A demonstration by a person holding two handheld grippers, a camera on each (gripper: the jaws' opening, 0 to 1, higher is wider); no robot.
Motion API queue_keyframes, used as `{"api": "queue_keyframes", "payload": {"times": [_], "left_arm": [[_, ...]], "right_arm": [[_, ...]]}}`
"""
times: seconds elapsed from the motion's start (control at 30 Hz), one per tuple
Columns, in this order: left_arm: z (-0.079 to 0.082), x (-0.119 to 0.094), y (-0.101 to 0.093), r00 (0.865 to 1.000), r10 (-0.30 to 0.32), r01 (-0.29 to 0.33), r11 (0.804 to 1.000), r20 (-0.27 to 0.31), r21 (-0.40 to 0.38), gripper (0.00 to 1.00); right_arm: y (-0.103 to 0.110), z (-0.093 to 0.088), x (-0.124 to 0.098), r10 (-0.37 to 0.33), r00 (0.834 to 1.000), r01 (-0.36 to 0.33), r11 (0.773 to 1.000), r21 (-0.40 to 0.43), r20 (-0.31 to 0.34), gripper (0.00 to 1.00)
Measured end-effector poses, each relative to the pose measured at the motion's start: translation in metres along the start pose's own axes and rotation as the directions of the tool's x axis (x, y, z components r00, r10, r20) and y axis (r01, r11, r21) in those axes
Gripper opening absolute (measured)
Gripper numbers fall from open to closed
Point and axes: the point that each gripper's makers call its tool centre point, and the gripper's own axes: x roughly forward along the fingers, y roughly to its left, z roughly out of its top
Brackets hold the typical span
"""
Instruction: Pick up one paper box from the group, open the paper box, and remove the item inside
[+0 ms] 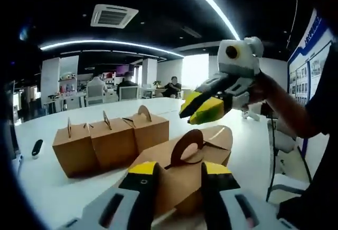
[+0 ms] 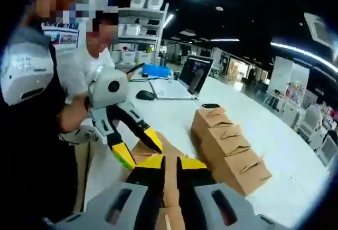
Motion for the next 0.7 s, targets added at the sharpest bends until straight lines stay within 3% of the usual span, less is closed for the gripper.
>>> {"api": "queue_keyframes", "payload": {"times": [0.13,0.4,0.7], "left_arm": [[0.000,0.000,-0.001,1.000,0.002,-0.002,1.000,-0.008,0.006,0.34],[0.000,0.000,-0.002,1.000,0.001,-0.001,1.000,-0.002,0.011,0.34],[0.001,0.000,-0.003,1.000,-0.005,0.005,1.000,0.001,0.026,0.33]], "right_arm": [[0.008,-0.006,0.003,0.100,0.993,-0.096,0.993,0.068,-0.064,0.08],[0.012,-0.017,0.011,0.128,0.980,-0.115,0.989,0.088,-0.150,0.03],[0.011,-0.012,0.008,0.158,0.983,-0.135,0.966,0.219,-0.092,0.03]]}}
